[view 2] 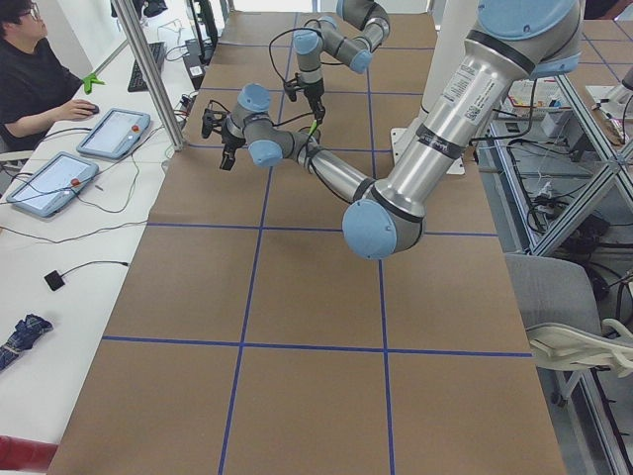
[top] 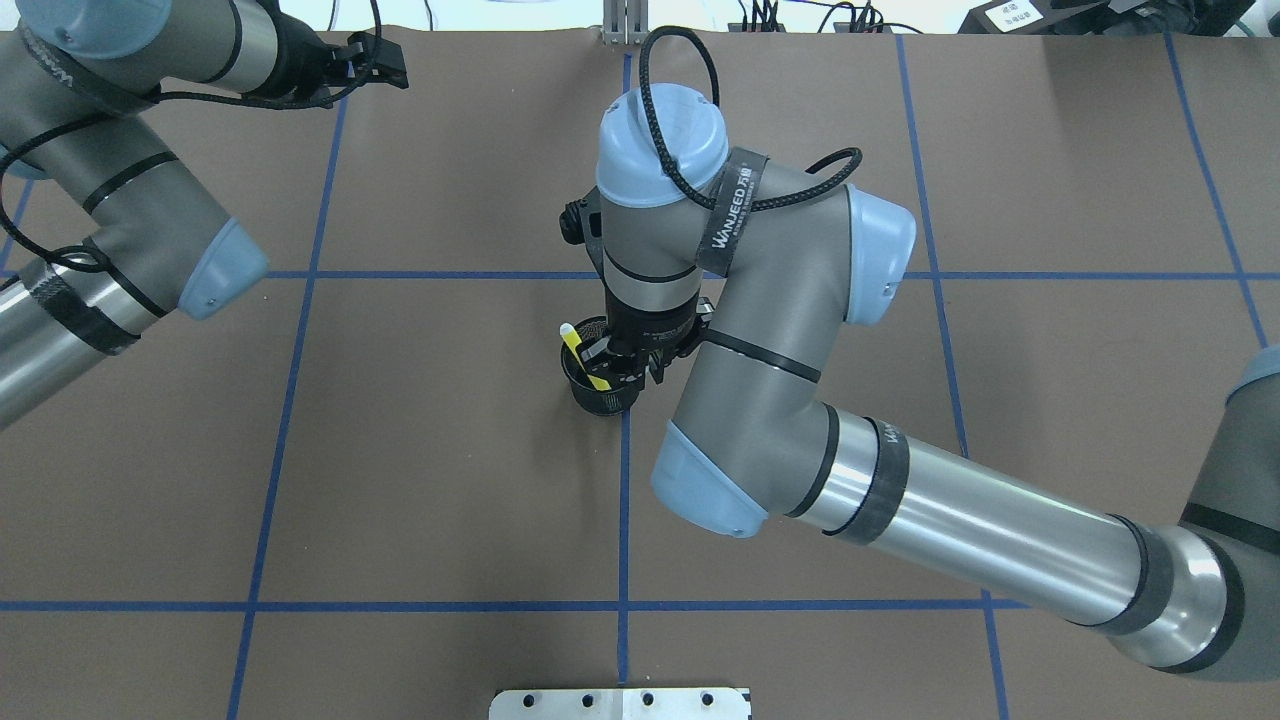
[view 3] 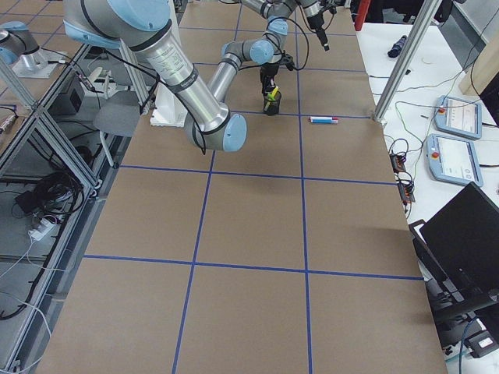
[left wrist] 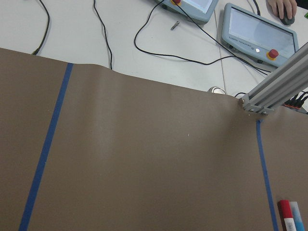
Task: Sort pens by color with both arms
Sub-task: 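Lift the green highlighter out of the cup with the right gripper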
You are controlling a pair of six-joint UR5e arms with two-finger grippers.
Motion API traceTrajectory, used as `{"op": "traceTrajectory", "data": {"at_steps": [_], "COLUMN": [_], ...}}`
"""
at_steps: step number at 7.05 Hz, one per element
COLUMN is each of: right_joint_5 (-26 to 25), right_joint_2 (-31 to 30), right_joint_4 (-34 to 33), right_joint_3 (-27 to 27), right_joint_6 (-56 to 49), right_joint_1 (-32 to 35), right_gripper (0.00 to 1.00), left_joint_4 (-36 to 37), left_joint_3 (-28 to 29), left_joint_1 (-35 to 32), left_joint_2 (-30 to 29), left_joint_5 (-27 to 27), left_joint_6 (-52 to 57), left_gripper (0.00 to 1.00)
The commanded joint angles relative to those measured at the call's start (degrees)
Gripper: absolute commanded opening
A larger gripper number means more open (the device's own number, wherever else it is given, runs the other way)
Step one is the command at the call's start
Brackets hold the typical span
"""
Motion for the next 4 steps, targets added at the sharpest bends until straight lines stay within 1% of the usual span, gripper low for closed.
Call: {"op": "traceTrajectory", "data": {"at_steps": [1, 3, 4], "right_joint_5": [0.12, -0.05, -0.92], "right_joint_2": [-1.39, -2.00, -2.01], "right_joint_4": [-4.26, -5.50, -5.07], "right_joint_3": [7.28, 13.68, 14.33], "right_joint_6": [0.10, 0.27, 2.28], "right_joint_1": [1.66, 5.61, 6.76], "right_gripper": [0.00, 0.00, 0.00], "left_joint_4": [0.00, 0.00, 0.09], "left_joint_3": [-0.41, -1.03, -1.46], "left_joint_1": [0.25, 0.26, 0.26], "left_joint_2": [-0.09, -0.09, -0.09], "left_joint_5": [0.09, 0.09, 0.09], "left_joint_6": [-0.61, -1.31, -1.40], "left_gripper": [1.00, 1.00, 1.00]}}
